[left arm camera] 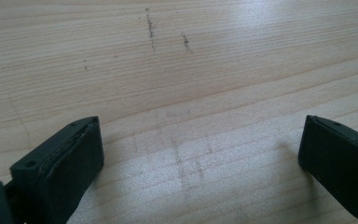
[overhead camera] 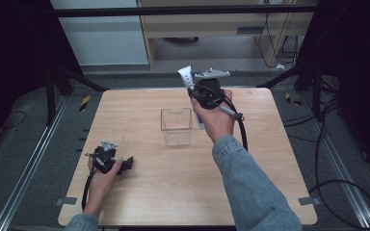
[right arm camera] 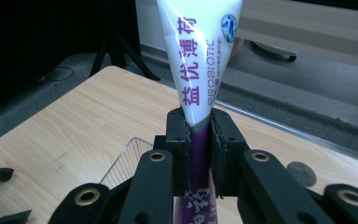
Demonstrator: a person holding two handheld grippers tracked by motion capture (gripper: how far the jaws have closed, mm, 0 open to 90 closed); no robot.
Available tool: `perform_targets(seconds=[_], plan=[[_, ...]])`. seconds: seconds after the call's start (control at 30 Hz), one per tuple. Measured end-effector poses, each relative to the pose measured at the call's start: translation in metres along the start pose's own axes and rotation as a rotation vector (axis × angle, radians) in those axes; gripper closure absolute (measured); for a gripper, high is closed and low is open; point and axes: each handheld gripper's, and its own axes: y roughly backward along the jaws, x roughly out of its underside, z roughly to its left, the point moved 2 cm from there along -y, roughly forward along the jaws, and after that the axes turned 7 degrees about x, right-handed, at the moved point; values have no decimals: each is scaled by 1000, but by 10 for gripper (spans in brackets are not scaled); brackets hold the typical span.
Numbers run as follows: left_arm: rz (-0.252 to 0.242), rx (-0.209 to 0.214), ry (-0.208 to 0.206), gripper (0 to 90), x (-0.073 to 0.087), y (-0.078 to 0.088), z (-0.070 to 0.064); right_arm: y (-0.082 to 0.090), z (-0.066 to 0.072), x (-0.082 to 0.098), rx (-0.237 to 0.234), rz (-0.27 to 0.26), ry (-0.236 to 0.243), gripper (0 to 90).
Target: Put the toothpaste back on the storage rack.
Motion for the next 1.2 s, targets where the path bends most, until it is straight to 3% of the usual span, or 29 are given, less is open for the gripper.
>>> perform_targets(seconds=[0.5, 1.2], plan=[[-2, 0, -1, 0, 0, 0, 0, -26, 18, -3, -27, -58, -20, 791], [0, 1, -3, 0, 0, 0, 0, -47, 31, 1, -46, -110, -52, 790]])
